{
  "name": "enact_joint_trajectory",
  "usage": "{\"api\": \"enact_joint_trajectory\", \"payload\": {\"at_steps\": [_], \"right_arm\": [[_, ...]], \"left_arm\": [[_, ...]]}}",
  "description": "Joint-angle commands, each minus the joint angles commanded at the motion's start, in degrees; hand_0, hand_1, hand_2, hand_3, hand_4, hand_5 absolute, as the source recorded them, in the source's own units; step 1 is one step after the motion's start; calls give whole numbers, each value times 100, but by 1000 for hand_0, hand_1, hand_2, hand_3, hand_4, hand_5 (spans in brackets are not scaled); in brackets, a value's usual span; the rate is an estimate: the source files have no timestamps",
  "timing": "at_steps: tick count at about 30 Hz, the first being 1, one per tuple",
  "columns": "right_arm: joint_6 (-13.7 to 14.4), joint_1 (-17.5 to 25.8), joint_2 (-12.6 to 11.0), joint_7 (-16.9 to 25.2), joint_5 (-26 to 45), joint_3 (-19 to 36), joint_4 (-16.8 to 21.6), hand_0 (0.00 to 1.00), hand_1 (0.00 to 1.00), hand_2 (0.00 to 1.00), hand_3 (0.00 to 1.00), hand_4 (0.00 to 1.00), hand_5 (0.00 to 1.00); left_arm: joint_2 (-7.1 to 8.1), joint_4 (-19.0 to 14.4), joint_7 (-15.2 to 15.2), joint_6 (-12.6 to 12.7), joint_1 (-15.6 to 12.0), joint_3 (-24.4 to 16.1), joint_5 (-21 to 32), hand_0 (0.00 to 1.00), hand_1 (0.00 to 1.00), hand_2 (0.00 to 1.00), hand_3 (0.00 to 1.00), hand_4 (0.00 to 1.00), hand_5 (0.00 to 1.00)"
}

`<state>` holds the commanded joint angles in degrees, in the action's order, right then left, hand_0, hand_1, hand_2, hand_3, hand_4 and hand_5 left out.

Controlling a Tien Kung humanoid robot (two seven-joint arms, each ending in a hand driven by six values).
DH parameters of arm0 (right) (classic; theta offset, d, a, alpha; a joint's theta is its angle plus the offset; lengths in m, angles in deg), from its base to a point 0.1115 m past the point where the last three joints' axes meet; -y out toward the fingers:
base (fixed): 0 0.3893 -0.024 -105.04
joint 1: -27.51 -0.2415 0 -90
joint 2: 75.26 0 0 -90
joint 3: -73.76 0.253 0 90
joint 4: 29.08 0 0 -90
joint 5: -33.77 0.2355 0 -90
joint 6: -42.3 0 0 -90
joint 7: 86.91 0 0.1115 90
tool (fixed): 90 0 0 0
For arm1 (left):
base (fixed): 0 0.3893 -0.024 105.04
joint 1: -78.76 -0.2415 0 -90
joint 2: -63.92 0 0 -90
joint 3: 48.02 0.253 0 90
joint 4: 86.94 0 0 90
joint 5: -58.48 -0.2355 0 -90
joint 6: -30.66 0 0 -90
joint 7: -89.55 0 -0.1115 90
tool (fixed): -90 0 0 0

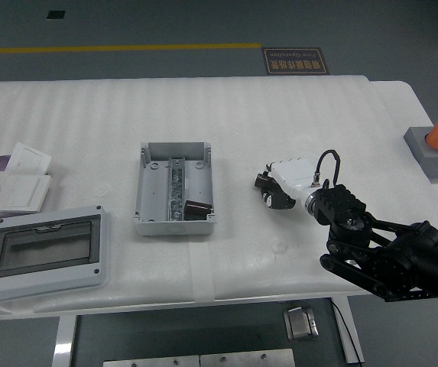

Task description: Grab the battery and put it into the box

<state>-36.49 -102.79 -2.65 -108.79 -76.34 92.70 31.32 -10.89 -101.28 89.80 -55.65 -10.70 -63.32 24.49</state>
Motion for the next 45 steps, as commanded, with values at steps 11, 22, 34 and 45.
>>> {"api": "enact_joint_trajectory", "payload": {"at_steps": [11,22,34,45], "right_arm": [[67,-6,-16,7,-70,27,76,508,494,471,690,475,389],[152,-15,-27,31,-116,84,154,506,491,464,685,474,388],[165,-93,-14,-112,-297,494,1153,493,483,458,681,472,393],[-5,46,541,-69,-135,794,1537,505,493,466,681,477,400]], "left_arm": [[8,4,40,49,2,1,38,630,655,537,588,498,419],[17,9,61,78,3,13,62,630,656,539,588,494,419],[9,37,47,68,-2,90,139,629,656,541,589,494,419],[-1,98,51,86,-23,267,340,628,656,541,589,495,420]]}}
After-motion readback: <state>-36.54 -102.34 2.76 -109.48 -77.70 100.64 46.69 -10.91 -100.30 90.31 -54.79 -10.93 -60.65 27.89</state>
